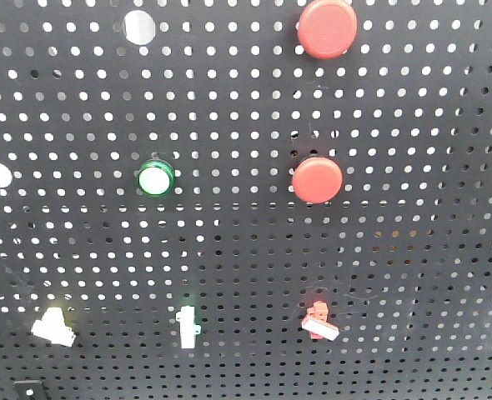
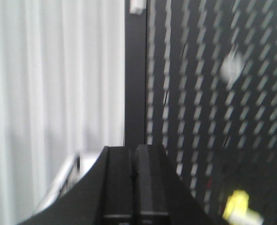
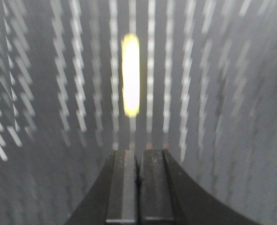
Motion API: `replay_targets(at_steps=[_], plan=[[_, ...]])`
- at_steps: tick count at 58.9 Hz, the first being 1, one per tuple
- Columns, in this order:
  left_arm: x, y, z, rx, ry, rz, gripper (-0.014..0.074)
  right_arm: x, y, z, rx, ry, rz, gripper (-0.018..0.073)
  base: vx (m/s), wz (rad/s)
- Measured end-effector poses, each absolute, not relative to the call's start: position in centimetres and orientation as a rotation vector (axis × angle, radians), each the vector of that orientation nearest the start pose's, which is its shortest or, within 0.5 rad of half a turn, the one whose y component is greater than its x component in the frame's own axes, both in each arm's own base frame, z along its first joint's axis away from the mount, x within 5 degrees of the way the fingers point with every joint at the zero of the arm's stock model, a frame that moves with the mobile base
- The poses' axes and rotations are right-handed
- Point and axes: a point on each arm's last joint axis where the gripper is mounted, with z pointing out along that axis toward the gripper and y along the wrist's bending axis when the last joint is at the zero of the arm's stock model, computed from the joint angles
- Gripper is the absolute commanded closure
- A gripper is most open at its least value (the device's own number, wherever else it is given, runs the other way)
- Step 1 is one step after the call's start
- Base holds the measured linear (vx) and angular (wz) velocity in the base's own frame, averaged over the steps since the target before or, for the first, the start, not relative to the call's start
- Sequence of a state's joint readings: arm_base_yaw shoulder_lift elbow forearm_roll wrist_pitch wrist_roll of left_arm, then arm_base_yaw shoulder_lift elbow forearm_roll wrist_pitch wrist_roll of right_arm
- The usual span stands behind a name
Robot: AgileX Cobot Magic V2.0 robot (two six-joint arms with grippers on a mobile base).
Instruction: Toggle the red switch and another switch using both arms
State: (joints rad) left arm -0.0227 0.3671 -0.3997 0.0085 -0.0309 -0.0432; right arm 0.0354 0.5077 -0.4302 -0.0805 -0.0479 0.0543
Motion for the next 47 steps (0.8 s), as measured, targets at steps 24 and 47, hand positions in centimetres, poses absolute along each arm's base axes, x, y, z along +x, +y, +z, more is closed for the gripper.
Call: replay_targets(at_steps=[24, 47], plan=[[12.4, -0.8, 30.9, 0.03, 1.566, -0.072, 0.0594, 13.2, 0.5, 31.2, -0.053, 1.604, 0.01, 0.0566, 0.0, 0.0], [14.8, -4.5, 32.4, 0.294, 1.567, -0.176, 0.0594, 13.2, 0.5, 31.3, -0.053, 1.597, 0.01, 0.0566, 0.0, 0.0]])
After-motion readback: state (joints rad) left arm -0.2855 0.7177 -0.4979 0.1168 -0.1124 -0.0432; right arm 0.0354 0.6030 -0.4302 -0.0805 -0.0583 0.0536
